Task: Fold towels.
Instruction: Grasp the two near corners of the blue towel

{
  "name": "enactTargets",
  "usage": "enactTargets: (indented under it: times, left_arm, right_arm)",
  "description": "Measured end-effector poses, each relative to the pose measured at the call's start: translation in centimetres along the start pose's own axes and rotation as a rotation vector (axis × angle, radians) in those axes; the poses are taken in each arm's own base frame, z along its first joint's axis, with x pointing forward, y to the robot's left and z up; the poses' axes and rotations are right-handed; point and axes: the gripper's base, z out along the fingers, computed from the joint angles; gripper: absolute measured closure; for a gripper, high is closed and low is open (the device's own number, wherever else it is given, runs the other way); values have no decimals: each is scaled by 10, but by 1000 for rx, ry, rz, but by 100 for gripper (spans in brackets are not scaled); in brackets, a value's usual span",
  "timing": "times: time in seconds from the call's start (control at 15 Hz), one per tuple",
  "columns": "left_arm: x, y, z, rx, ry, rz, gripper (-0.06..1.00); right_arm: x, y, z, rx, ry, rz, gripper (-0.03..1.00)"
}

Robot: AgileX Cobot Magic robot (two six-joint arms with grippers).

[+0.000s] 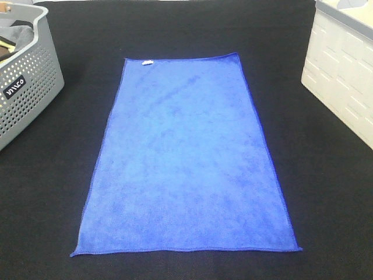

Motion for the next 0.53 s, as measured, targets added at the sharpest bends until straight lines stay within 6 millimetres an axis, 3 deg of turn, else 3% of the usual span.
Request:
enactTargets:
  times: [0.53]
  left_arm:
    - [0, 0, 0, 0, 0, 0, 14]
  right_arm:
    - [0, 0, 0, 0, 0, 0, 10]
